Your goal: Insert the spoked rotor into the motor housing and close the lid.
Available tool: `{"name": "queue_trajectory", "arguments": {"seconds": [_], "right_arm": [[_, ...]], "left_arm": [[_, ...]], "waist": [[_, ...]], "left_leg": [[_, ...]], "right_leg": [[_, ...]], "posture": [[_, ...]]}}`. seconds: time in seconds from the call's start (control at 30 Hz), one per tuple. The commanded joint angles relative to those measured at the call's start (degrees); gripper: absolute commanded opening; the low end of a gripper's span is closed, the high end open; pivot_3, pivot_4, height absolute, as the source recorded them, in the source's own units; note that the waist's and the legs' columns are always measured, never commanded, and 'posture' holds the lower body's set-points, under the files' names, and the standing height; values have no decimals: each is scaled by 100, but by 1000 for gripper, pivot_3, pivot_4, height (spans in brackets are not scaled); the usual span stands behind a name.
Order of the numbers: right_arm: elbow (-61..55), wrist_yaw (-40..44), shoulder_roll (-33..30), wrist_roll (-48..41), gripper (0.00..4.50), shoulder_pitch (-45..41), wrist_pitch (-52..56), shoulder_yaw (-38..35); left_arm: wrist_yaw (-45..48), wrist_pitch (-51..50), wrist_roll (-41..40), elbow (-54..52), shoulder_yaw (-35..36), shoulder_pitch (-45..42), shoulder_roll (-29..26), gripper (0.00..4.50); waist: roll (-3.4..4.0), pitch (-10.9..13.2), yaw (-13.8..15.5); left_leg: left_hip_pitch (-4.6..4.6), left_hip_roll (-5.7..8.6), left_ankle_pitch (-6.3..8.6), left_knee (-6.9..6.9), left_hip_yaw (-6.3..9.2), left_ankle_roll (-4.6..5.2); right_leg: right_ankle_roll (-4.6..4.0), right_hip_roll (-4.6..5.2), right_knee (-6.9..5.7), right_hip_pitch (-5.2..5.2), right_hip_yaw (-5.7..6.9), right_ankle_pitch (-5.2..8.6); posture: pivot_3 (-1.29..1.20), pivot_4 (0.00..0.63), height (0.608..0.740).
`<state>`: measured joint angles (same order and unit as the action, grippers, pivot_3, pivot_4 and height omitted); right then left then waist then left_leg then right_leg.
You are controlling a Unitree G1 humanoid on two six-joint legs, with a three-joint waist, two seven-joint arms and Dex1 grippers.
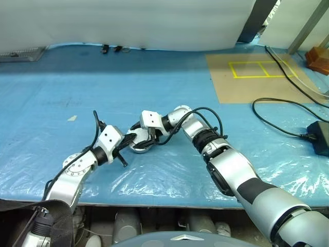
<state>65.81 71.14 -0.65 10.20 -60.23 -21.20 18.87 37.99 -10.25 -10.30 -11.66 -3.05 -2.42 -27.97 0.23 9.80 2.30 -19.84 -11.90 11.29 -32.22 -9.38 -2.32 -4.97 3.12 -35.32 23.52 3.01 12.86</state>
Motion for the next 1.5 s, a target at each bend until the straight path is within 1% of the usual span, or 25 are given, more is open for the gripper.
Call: {"name": "queue_trajectory", "arguments": {"seconds": [0.03, 0.27, 0.3, 0.37, 0.4, 0.67, 0.83, 1.03, 1.2, 1.37, 1.5], "right_arm": [[143, 78, -30, 208, 3019, 213, 137, 186], [15, 30, -14, 115, 3019, 175, 228, 90], [-8, 22, -6, 87, 3747, 166, 243, 65], [-65, 90, -4, 42, 4347, 158, 257, 42], [-99, 104, -7, 23, 4468, 156, 254, 32], [-400, 146, -12, -354, 4468, 139, 235, -280], [-628, 396, -193, -779, 4468, 190, 386, -653], [-1009, 495, -473, -1043, 4468, 349, 769, -853], [-1453, 491, -699, -1286, 4468, 525, 1707, -996], [-2205, 281, -923, -1548, 4468, 890, 3516, -1117], [-2939, 174, -1236, -1850, 4468, 1215, 5240, -1180]], "left_arm": [[56, -110, 126, 13, -133, -100, -80, 0], [112, -538, 314, 37, -343, -100, -291, 0], [110, -558, 319, 34, -351, -102, -301, 0], [107, -576, 311, 30, -359, -99, -301, 0], [105, -584, 300, 28, -360, -97, -294, 0], [118, -646, 166, -9, -343, -109, -201, 0], [134, -685, 117, -14, -320, -128, -183, 0], [159, -680, 105, 33, -334, -142, -201, 0], [177, -680, 113, 92, -342, -208, -195, 0], [180, -646, 126, 118, -318, -188, -198, 0], [149, -639, 133, 91, -309, -128, -186, 0]], "waist": [[0, 0, 3], [6, -3, 2], [6, -3, 2], [7, -4, 0], [7, -4, 1], [7, -3, 2], [7, -3, 12], [7, -3, 10], [8, -3, 19], [7, -3, 26], [7, -3, 27]], "left_leg": [[-2, 0, 0, 0, 0, 0], [-1, 1, 0, 0, 0, 0], [-1, 1, 0, 1, 0, 0], [-1, 1, 0, 1, 0, 0], [-1, 1, 0, 1, 0, 0], [-3, 1, 0, 1, 0, 0], [-29, 2, -1, -1, 0, 1], [-31, 1, -1, -1, -1, 2], [-33, 2, -1, -2, -1, 2], [-32, 3, -2, -1, 0, 2], [-32, 4, -2, -1, 0, 1]], "right_leg": [[0, 0, 0, 0, 0, 0], [0, 1, 0, -3, 0, 0], [0, 1, 1, -3, 0, 0], [0, 0, 1, -3, 0, 0], [0, 0, 1, -3, 0, 0], [0, 0, 1, 6, 0, 0], [-1, 0, 0, 44, 1, -1], [-1, 0, 0, 48, 1, -1], [-1, 0, -1, 48, 1, -1], [-1, 0, 0, 47, 1, 0], [0, -1, 2, 47, 1, 0]], "posture": [[0, 150, 740], [0, 150, 740], [0, 150, 740], [0, 150, 740], [0, 150, 740], [0, 150, 740], [0, 150, 740], [0, 150, 740], [0, 150, 740], [0, 150, 740], [0, 150, 740]]}}
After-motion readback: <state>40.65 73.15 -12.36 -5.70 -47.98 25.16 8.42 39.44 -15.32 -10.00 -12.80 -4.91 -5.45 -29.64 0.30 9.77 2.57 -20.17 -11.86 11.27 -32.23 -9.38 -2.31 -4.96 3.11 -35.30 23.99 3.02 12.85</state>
